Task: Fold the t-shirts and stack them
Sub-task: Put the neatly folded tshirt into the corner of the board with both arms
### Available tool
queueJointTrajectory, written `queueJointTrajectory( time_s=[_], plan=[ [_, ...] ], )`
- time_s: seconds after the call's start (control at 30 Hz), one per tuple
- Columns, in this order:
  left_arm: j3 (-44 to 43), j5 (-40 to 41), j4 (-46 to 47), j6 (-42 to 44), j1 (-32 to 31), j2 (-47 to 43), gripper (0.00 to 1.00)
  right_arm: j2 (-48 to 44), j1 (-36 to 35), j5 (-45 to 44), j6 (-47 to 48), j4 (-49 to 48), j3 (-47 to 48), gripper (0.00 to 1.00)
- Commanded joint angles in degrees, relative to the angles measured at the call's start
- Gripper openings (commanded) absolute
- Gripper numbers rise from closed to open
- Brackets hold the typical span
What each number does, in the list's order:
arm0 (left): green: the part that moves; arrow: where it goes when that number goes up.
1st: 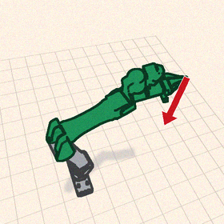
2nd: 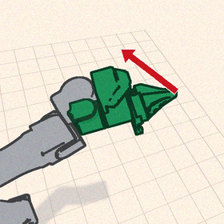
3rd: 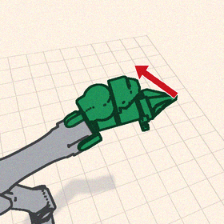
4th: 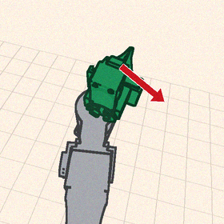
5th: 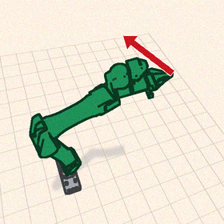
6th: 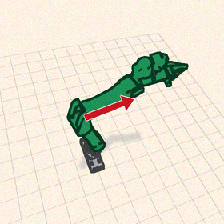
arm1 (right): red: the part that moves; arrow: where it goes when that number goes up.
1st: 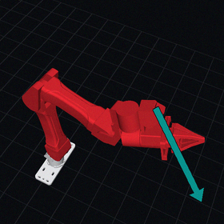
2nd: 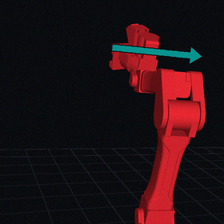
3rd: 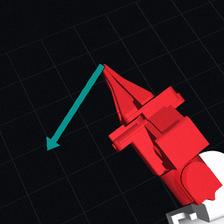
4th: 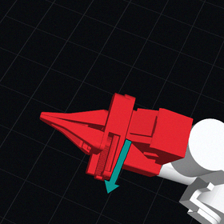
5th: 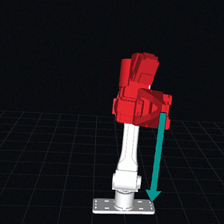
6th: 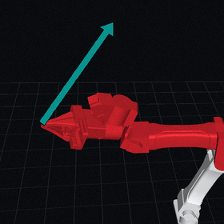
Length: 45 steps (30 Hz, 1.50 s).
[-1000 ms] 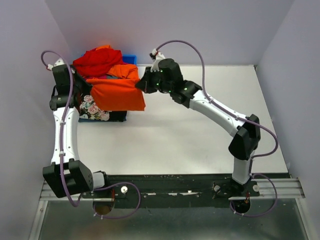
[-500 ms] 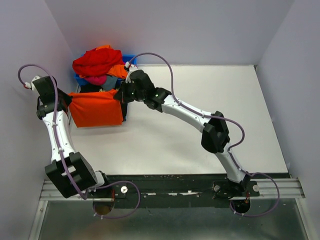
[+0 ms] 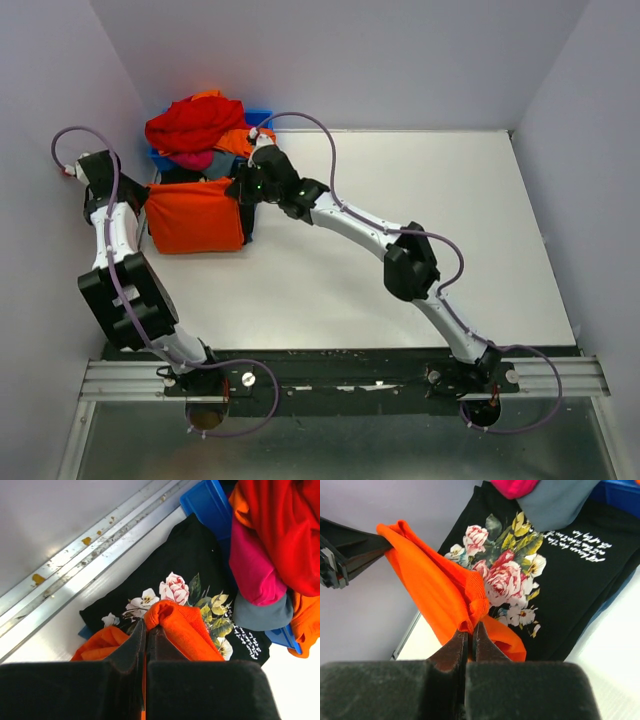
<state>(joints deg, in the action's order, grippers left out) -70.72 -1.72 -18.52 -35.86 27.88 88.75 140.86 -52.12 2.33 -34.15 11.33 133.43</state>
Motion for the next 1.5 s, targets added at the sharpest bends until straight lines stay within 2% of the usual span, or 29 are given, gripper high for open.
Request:
queueJointTrajectory(
  time_s=[0.0, 0.2, 0.4, 0.43, 0.47, 0.5, 0.53, 0.57, 0.6, 0.67, 0.77, 0.93, 1.07, 1.13, 1.27, 1.47],
  plan=[
    [-3.11, -0.21, 8.14, -0.62, 0.69, 4.23, 0.00, 3.01, 3.77, -2.77, -1.27, -1.05, 4.12, 0.01],
    [-9.43, -4.95, 9.73, -1.23, -1.68, 13.19, 0.00, 6.35, 6.15, -0.49, -3.11, -4.47, 4.91, 0.01],
    [-13.83, -5.40, 10.70, -1.93, -2.30, 19.43, 0.00, 10.48, 7.47, -0.22, -5.66, -7.28, 7.11, 0.01],
    [-14.62, -5.32, 10.96, -2.20, -2.65, 20.57, 0.00, 11.10, 7.73, -0.13, -5.92, -7.90, 7.46, 0.04],
    [-15.84, -5.05, 10.53, -2.29, -3.00, 21.72, 0.00, 11.98, 7.99, 0.65, -6.10, -8.86, 8.25, 0.12],
    [-17.59, -4.44, 8.96, -2.29, -3.44, 23.29, 0.13, 13.20, 8.17, 1.53, -6.02, -8.44, 9.99, 0.31],
    [-18.92, -4.26, 7.55, -2.20, -3.62, 24.70, 0.33, 14.26, 8.26, 1.63, -6.36, -7.48, 11.84, 0.52],
    [-19.97, -4.09, 6.75, -1.94, -3.88, 25.50, 0.46, 14.62, 8.26, 1.37, -6.19, -6.94, 12.55, 0.71],
    [-20.51, -4.00, 6.31, -1.94, -4.23, 25.94, 0.58, 13.75, 8.26, 1.28, -5.93, -7.03, 11.69, 0.77],
    [-20.69, -4.61, 7.01, -1.59, -4.67, 25.25, 0.63, 10.60, 8.35, 0.75, -4.79, -8.33, 6.96, 0.77],
    [-21.30, -4.26, 5.78, -0.80, -4.85, 22.44, 0.68, 5.41, 8.35, 0.66, -2.59, -9.40, 1.41, 0.70],
    [-18.68, -5.22, 3.06, -0.79, -4.85, 14.72, 0.68, -3.11, 8.26, 6.80, -1.27, -10.53, -8.86, 0.53],
    [-9.55, -9.60, 4.98, -4.21, -4.76, 7.33, 0.61, -12.25, 8.26, 9.18, -1.62, -16.06, -23.69, 0.52],
    [-2.53, -16.35, 10.32, -8.15, -4.76, 3.90, 0.59, -17.61, 8.26, 9.01, -1.62, -19.57, -32.40, 0.52],
    [13.90, -23.49, 28.67, -17.12, -5.11, -2.69, 0.58, -28.42, 8.35, 10.06, -1.36, -26.70, -48.75, 0.52],
    [24.21, -24.83, 43.82, -21.62, -5.20, -3.24, 0.59, -42.58, 8.26, 13.05, -2.06, -35.41, -69.42, 0.52]
  ],
)
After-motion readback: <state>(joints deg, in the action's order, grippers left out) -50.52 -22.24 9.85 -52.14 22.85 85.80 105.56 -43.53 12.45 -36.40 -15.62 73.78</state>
